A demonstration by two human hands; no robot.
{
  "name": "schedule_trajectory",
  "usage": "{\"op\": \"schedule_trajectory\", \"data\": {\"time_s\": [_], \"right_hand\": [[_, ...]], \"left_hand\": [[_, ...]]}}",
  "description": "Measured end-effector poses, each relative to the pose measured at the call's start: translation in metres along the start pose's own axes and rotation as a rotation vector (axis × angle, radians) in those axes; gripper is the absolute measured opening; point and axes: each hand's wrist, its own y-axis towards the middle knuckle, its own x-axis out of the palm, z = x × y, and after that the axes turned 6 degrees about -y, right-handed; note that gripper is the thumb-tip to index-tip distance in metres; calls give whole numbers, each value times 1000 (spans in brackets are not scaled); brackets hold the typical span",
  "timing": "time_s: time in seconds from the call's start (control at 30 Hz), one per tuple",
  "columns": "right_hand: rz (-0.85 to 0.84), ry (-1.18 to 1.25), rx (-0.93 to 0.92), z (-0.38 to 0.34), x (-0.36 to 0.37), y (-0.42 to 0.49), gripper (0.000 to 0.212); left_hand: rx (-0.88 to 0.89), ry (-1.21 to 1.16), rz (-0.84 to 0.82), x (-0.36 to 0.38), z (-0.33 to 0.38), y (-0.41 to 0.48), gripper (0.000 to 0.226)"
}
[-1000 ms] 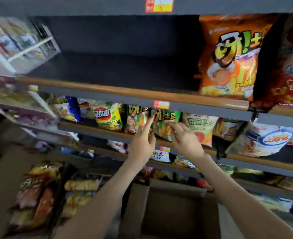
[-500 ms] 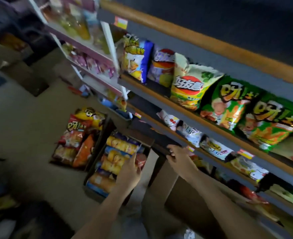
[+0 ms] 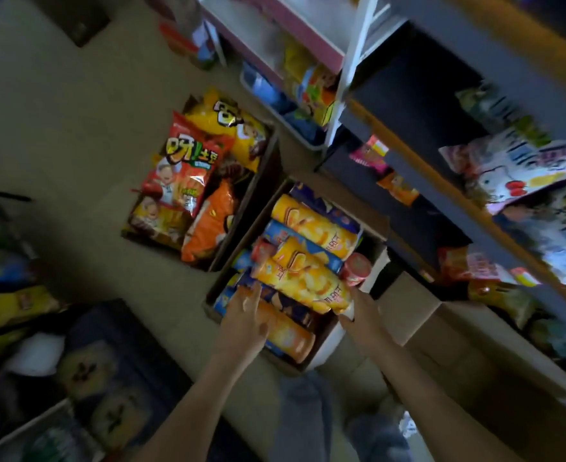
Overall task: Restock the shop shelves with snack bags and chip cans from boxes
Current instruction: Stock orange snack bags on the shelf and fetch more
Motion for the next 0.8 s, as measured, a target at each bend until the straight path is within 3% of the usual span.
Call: {"op": "schedule_trajectory", "data": {"time_s": [0.2,0.43,0.6,0.8], "right_hand": [[57,-184,47,-19,23,22,78],[152,-199,27,-16,45,41,73],[172,-204,-9,-18,37,37,71],[132,-98,-69,-41,1,16,77]], "left_hand": [[57,322,-93,21,-12,17,78],[119,502,-118,45,-26,26,75],[61,418,-51,46,-13,22,76],[-90,117,73,23,21,14,69]]}}
